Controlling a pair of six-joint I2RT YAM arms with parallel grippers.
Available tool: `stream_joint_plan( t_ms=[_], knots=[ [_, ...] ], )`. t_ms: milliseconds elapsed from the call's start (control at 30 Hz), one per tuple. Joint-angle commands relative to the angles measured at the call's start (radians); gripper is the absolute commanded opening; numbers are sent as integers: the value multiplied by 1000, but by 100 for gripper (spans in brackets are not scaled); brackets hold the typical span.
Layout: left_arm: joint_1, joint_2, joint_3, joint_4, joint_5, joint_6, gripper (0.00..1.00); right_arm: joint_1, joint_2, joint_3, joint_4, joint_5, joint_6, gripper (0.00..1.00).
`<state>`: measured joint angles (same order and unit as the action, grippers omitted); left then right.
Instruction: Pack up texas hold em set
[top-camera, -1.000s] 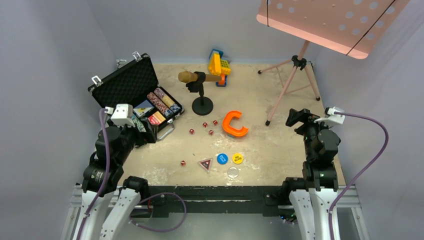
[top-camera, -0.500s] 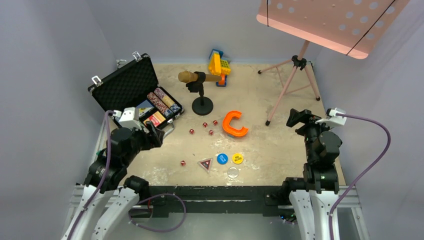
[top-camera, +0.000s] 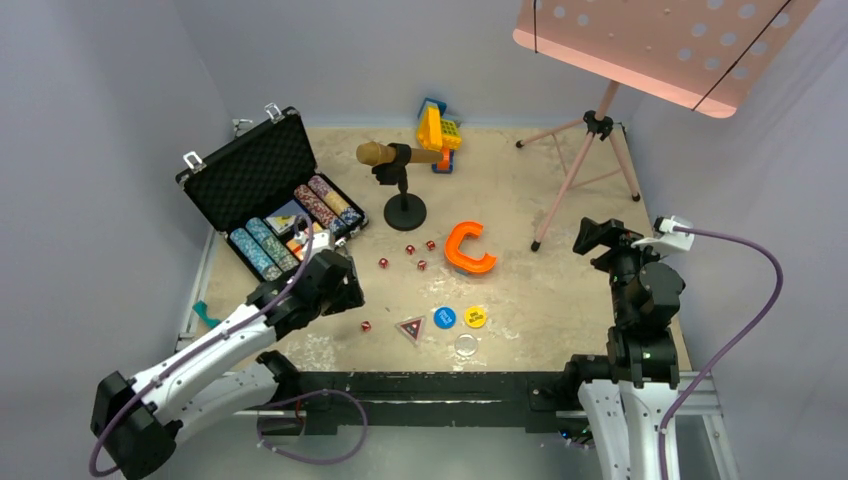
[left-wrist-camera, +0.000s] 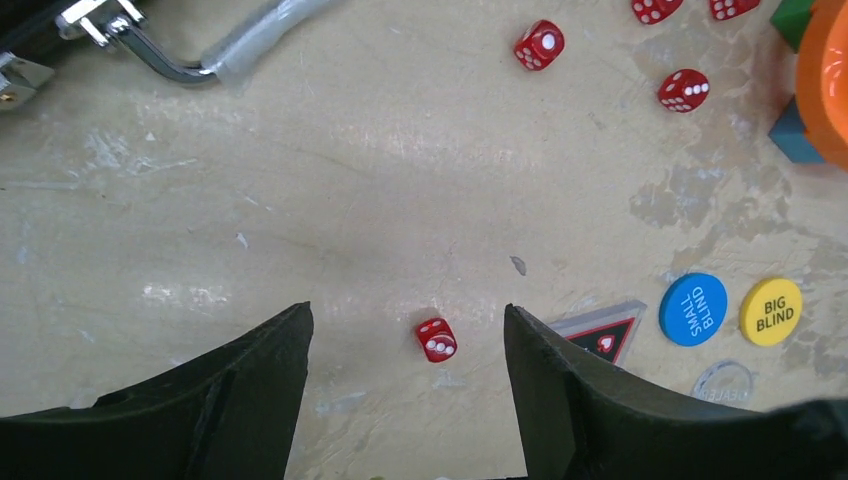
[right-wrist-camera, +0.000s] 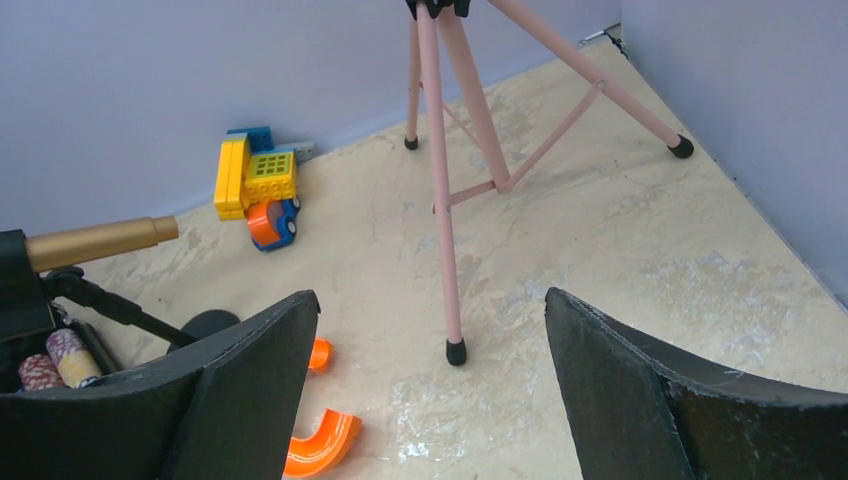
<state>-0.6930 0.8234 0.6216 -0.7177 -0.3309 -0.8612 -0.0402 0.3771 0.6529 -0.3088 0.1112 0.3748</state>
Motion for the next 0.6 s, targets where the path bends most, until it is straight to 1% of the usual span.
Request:
stream_joint_plan(
  t_ms=[0,167,333,433,567],
  knots=[
    [-39,105,-32,102,-38,-182,72,-4,-4,39,4,-6,13,88],
    [-102,211,-52,147,-66,-290,65,-4,-4,36,7,-13,19,88],
    [-140,289,-62,179,-55,-336,61,-4,-4,33,9,-22,19,88],
    [-166,319,-72,185,-46,-376,56,-4,-7,30,12,-25,21,88],
    [-194,326,-91,155,-73,-429,53,-4,-12,27,13,-27,22,87]
  ],
)
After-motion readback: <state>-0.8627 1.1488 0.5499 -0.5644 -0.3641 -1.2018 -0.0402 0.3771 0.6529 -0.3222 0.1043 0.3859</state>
